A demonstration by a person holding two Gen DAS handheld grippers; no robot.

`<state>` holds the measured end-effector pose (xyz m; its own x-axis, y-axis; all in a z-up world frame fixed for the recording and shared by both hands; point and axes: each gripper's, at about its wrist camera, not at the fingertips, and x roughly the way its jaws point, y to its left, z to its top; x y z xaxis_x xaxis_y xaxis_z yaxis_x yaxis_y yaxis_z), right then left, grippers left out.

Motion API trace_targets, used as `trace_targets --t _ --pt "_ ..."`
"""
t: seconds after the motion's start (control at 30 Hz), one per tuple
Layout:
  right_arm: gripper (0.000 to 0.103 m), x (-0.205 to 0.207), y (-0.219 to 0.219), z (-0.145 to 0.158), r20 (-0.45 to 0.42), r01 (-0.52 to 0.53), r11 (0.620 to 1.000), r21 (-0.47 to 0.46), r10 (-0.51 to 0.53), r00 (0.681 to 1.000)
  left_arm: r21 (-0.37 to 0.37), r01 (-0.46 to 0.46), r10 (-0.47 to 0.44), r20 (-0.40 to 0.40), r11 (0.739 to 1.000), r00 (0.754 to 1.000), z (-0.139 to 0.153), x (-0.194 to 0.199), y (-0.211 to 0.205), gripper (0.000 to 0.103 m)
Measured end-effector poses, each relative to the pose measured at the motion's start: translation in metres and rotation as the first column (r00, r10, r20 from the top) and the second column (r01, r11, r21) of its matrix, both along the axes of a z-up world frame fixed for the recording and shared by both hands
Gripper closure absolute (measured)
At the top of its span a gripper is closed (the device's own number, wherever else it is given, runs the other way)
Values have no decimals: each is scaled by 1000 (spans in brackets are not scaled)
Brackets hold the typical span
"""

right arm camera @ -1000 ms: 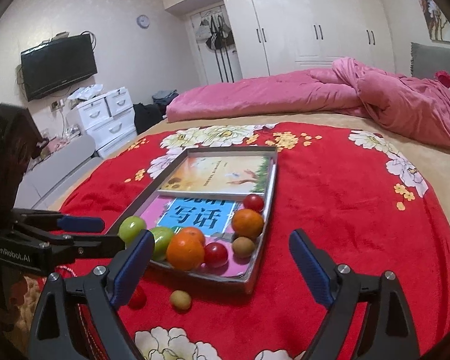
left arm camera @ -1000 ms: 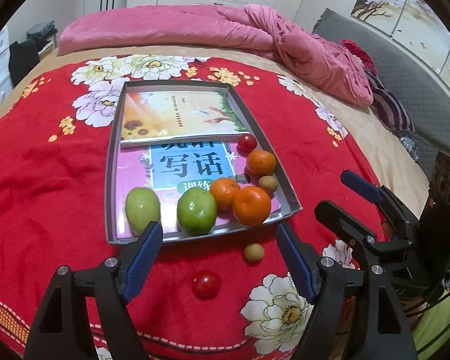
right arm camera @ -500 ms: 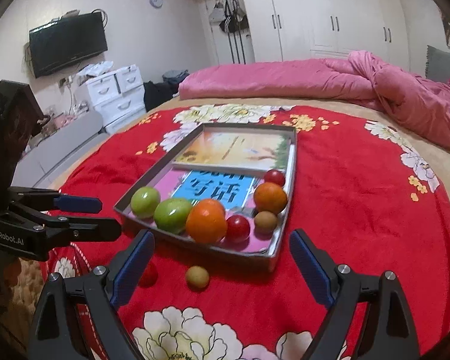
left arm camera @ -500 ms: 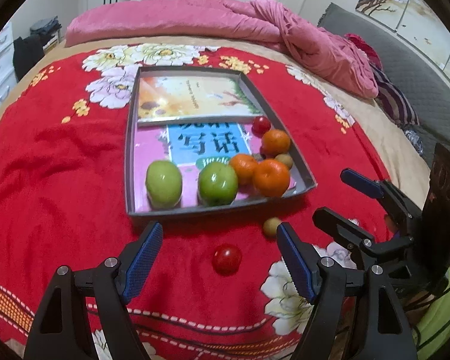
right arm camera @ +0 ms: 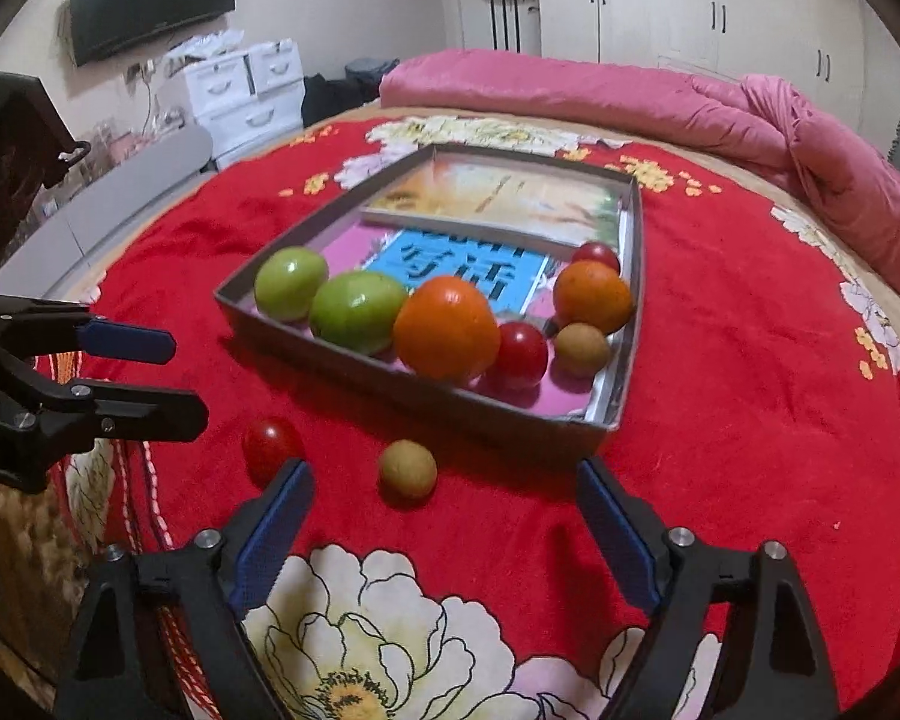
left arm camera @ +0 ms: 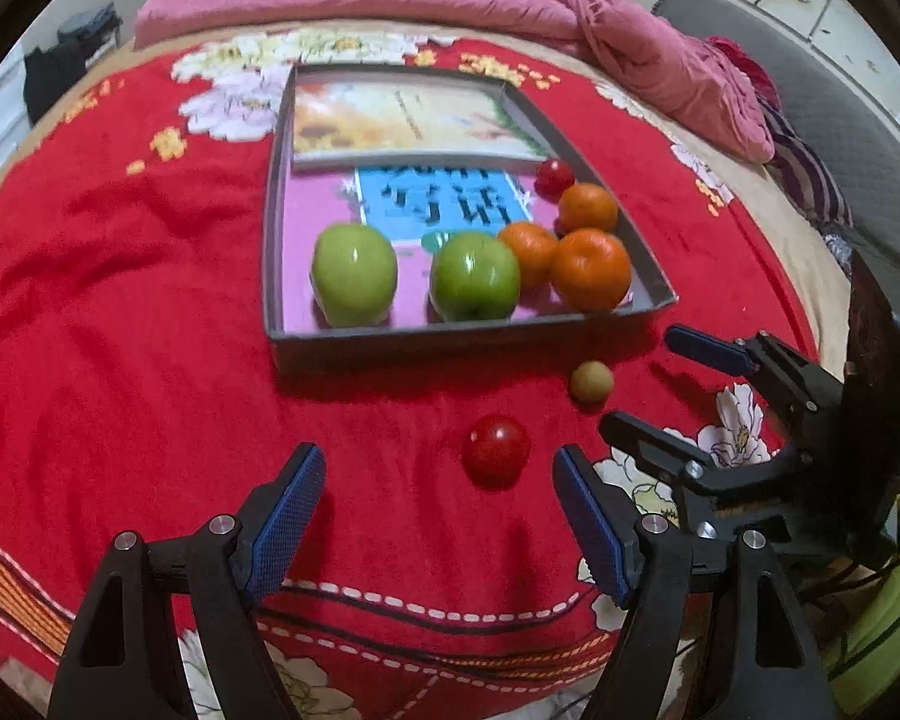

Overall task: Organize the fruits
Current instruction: 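Grasp the red tomato with the left tool while the right tool grasps the kiwi, then carry the tomato and kiwi over the tray and lower them with both tools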

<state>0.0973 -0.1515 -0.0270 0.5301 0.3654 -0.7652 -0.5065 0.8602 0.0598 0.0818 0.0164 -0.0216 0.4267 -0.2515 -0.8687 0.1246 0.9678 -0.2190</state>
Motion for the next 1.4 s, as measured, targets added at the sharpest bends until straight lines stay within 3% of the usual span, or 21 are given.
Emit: trace_targets --t 0.33,0.4,0.47,0.6,0.87,1.07,1.4 --pt "45 6 10 -16 -23 -42 998 -47 41 999 0 25 -25 -16 1000 1000 -13 -2 -12 24" --pt "50 7 12 -18 -25 -51 998 -46 50 998 -6 29 -29 -16 1000 999 -14 -2 -14 29" --pt "61 8 14 -19 -28 -68 997 -37 67 997 -11 32 -32 -18 999 999 -16 0 -16 40" --pt "80 7 20 -19 -21 -106 993 -46 105 994 -14 48 -48 -23 999 999 -21 5 -24 49" --pt "80 2 13 -3 6 -106 994 2 106 994 -17 46 -47 -27 999 999 -34 16 -33 73" --pt "80 -2 -2 22 67 -92 990 105 85 994 -38 31 -31 -12 999 999 -26 16 -29 73" --pt "80 5 -25 44 123 -22 980 197 -3 992 -58 -41 48 115 997 992 29 23 -3 73"
